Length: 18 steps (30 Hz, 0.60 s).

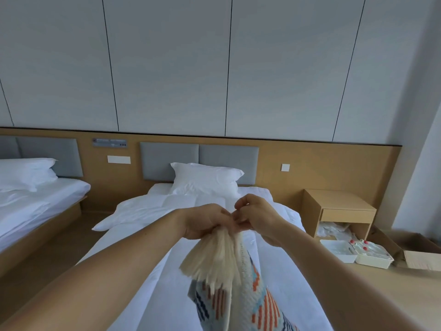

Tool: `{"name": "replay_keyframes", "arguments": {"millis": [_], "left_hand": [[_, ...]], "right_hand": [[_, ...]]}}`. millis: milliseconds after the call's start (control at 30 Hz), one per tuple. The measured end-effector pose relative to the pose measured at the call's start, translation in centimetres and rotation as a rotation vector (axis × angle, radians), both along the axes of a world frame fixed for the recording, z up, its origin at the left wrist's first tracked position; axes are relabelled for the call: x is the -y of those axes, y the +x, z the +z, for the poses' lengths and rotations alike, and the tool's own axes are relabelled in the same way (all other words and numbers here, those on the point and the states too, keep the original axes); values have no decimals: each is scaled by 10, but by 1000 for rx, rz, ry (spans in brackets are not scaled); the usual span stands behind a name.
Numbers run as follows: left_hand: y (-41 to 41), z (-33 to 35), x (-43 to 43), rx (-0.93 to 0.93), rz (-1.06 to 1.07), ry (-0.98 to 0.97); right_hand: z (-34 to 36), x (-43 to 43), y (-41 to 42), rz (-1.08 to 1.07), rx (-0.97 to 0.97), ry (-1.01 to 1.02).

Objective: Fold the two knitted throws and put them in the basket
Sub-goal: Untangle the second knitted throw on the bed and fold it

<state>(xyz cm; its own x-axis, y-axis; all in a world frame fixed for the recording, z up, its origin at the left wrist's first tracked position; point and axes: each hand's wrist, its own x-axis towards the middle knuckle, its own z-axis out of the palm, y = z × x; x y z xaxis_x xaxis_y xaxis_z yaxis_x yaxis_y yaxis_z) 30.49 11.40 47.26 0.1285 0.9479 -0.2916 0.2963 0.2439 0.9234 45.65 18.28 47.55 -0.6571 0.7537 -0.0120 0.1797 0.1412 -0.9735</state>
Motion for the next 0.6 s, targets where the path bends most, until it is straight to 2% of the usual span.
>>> {"name": "replay_keyframes", "arguments": {"millis": [133,233,300,433,533,600], "left_hand": [[-8,-6,0,-142,72,62],[-18,11,8,-185,17,116],[-27,31,12,-169,1,160],[-35,86,17,-119,-106,177],[-35,119,20,-118,-172,137],[-37,133,22,-150,-174,132]], "right_hand": [[-10,-3,1,-13,-186,-83],[-14,-14,6,-100,-215,87],[-16,-20,9,-13,-169,139],[-11,-16,-4,312,-51,171],[14,-9,-16,327,-109,262],[26,-7,-23,318,-82,315]]}}
